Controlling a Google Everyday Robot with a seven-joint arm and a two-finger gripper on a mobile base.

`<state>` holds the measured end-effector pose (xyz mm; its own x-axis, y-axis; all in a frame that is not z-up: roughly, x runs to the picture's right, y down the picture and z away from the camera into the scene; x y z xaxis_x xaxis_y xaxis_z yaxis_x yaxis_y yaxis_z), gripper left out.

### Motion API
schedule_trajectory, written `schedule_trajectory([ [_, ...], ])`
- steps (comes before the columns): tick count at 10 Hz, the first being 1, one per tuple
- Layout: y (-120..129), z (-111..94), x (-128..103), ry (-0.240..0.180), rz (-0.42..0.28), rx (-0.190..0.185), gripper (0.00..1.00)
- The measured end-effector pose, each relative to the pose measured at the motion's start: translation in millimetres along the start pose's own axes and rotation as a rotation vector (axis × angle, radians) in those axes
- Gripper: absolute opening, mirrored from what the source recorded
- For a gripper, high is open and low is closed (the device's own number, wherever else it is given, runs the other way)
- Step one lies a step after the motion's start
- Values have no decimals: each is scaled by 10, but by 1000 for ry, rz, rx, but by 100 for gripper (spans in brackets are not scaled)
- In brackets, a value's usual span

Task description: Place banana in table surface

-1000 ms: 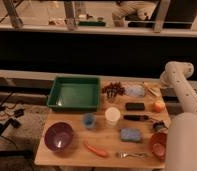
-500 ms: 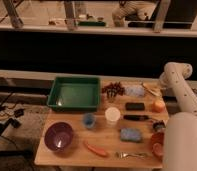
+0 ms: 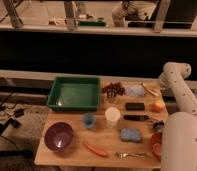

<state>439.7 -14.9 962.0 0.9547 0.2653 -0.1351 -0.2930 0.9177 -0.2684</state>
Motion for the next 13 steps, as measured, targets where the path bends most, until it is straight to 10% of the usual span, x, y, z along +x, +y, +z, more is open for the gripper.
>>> schedule_trajectory([
  [5, 1, 0, 7, 0, 1, 0, 78],
  [13, 2, -2, 17, 1, 2, 0, 80],
])
